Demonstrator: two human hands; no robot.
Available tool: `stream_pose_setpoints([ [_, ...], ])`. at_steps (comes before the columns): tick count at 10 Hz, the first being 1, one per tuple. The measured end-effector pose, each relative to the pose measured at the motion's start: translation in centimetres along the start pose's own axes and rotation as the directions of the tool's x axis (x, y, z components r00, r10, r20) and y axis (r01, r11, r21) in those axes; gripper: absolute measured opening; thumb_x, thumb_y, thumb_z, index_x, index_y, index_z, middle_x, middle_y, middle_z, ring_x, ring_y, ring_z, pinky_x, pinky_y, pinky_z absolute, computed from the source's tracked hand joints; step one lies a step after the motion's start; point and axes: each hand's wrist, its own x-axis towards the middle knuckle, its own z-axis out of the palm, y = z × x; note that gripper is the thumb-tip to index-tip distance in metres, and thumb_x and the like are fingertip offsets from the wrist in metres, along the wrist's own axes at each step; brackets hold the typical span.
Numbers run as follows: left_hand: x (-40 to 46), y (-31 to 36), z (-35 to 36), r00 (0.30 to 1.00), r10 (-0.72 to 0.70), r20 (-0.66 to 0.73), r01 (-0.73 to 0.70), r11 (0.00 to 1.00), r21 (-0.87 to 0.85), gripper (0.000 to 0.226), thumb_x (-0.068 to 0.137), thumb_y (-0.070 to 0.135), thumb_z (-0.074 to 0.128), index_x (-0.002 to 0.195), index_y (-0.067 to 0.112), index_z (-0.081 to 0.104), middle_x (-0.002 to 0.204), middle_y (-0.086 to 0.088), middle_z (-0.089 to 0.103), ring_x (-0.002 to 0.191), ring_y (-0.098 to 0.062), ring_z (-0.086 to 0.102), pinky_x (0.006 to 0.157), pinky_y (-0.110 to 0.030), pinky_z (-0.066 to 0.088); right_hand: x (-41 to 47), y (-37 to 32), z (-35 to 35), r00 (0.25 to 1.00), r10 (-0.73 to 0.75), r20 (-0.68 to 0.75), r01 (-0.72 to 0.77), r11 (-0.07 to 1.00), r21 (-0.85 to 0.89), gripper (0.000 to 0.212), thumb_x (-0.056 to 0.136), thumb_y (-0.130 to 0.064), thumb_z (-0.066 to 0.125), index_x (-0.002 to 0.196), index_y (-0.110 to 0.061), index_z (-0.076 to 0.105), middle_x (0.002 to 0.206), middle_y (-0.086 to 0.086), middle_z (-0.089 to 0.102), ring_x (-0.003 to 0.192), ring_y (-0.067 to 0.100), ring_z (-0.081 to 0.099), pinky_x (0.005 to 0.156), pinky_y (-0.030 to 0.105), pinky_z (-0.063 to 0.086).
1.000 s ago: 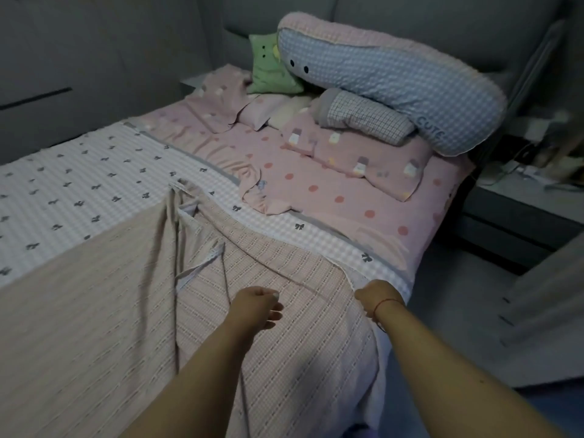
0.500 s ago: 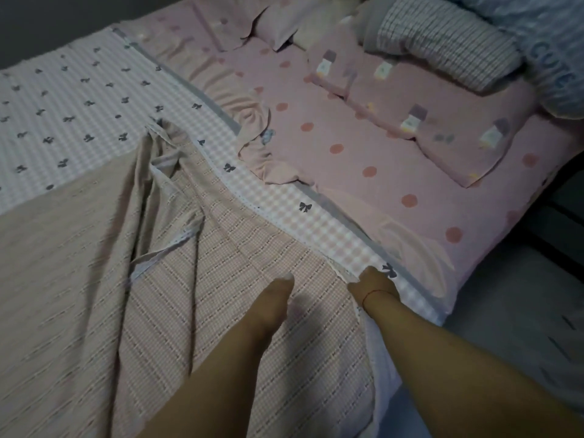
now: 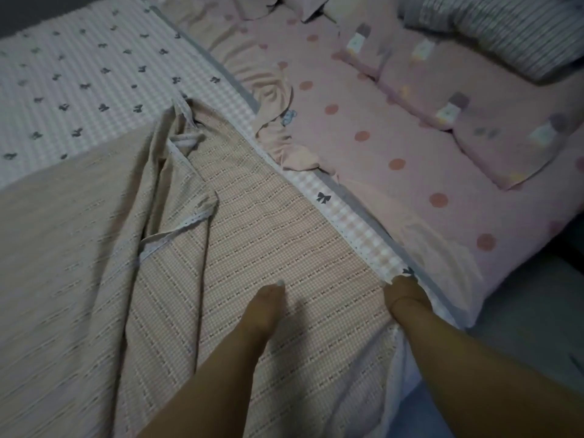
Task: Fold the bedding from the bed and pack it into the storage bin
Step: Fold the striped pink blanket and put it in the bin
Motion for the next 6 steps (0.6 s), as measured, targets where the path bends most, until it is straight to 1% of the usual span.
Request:
stream_pose_setpoints([
  [1,-0.2,-0.8,-1.4,1.000,-0.026,-0.007,0.026,0.999,-0.027,0.042,0.100,0.038,0.039,0.128,0.009,0.053,0.133,-0.011,0.053,0.122,-0.028,0.050,0.105,-0.040,0.040,-0.8,-0.4,0.2,0.994,-0.028,0.108,0.035,0.998,-0.059,0.039,0.095,-0.025,0.046,0.127,-0.004,0.053,0.119,0.015,0.057,0.106,0.028,0.057,0.081,0.028,0.047],
  [2,-0.7,-2.1,-2.0,0.999,-0.055,0.003,0.055,0.994,-0.092,0.029,0.099,0.028,0.042,0.118,0.011,0.057,0.129,-0.011,0.056,0.109,-0.025,0.054,0.091,-0.034,0.043,-1.4,1.1,0.4,0.979,-0.025,0.201,0.052,0.990,-0.130,0.040,0.089,-0.023,0.053,0.124,-0.003,0.056,0.109,0.015,0.058,0.104,0.027,0.058,0.081,0.027,0.048],
  [3,-0.5,-3.6,-0.7,0.999,-0.040,0.022,0.042,0.997,-0.071,0.033,0.100,0.037,0.039,0.101,0.013,0.061,0.119,-0.012,0.063,0.105,-0.026,0.059,0.097,-0.040,0.045,-1.8,2.8,0.2,0.985,-0.024,0.171,0.057,0.980,-0.192,0.044,0.090,-0.018,0.054,0.130,-0.002,0.050,0.131,0.015,0.053,0.121,0.029,0.051,0.099,0.030,0.042],
  [4,-1.1,-3.4,1.1,0.993,-0.044,0.110,0.052,0.997,-0.065,0.038,0.100,0.028,0.043,0.121,0.001,0.058,0.127,-0.019,0.059,0.117,-0.034,0.056,0.091,-0.036,0.045,-2.3,3.4,-0.7,0.976,-0.078,0.202,0.120,0.971,-0.206,0.049,0.094,-0.016,0.050,0.139,-0.002,0.038,0.145,0.015,0.039,0.131,0.027,0.042,0.105,0.027,0.034],
  [5,-0.9,-3.8,3.5,0.980,-0.013,0.197,0.016,1.000,-0.011,0.036,0.098,0.025,0.045,0.120,0.001,0.059,0.120,-0.014,0.062,0.109,-0.030,0.059,0.084,-0.031,0.046,-2.7,4.7,-1.2,0.966,-0.120,0.231,0.167,0.966,-0.198,0.046,0.094,-0.012,0.048,0.139,-0.004,0.040,0.145,0.014,0.039,0.131,0.027,0.042,0.105,0.027,0.035],
  [6,-1.5,-3.9,6.6,0.963,0.023,0.267,-0.030,0.999,0.024,0.027,0.099,0.036,0.044,0.092,0.018,0.063,0.102,-0.005,0.064,0.093,-0.020,0.055,0.091,-0.033,0.044,-2.7,6.8,-1.1,0.981,-0.091,0.172,0.128,0.967,-0.218,0.043,0.096,-0.016,0.048,0.137,-0.004,0.043,0.144,0.013,0.041,0.131,0.027,0.042,0.109,0.031,0.035],
])
